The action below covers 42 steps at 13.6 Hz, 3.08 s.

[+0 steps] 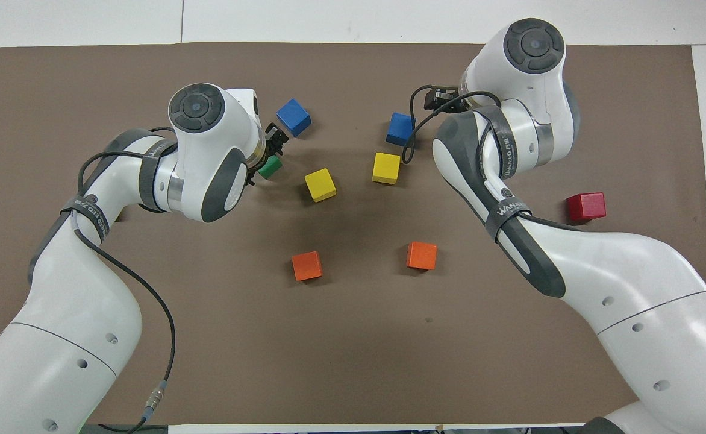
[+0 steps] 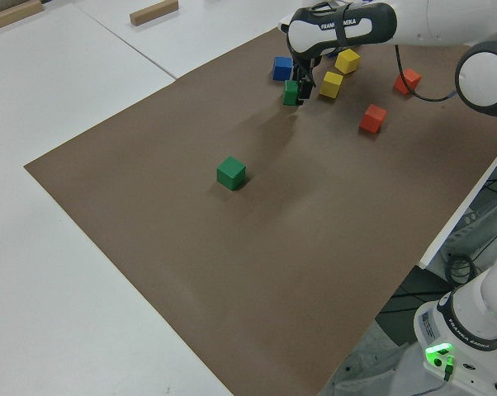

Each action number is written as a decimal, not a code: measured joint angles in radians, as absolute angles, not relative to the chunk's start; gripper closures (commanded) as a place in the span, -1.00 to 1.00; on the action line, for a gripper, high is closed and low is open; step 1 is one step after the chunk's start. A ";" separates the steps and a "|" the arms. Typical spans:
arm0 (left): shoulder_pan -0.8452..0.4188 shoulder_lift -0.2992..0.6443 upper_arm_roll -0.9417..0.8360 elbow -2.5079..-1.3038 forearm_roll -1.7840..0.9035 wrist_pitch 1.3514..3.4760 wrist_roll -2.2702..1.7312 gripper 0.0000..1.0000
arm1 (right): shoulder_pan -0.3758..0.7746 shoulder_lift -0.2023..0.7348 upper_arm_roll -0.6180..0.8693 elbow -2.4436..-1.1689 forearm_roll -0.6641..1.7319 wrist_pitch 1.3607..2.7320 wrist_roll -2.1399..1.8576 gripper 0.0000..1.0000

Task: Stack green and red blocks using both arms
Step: 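Lift the green cube with the left gripper while the right gripper lifts red, then carry the green cube over the placed green cube while the right carries red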

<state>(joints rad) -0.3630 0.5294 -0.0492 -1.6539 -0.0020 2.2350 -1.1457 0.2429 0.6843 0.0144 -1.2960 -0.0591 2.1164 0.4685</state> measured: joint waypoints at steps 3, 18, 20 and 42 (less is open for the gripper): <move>-0.363 0.529 -0.050 -1.666 -0.002 2.244 -1.146 -0.34 | 0.233 0.688 0.012 -1.295 -0.059 2.119 0.469 -1.00; -0.371 0.519 -0.047 -1.627 0.041 2.186 -1.128 1.00 | 0.227 0.671 0.012 -1.446 -0.058 2.227 0.469 -0.35; -0.370 0.484 -0.037 -1.617 0.045 2.150 -1.043 1.00 | 0.227 0.665 0.012 -1.459 -0.058 2.237 0.469 1.00; 0.139 0.160 -0.025 -2.060 0.049 2.276 0.149 1.00 | -0.072 0.325 -0.005 -1.780 -0.065 2.176 -0.165 1.00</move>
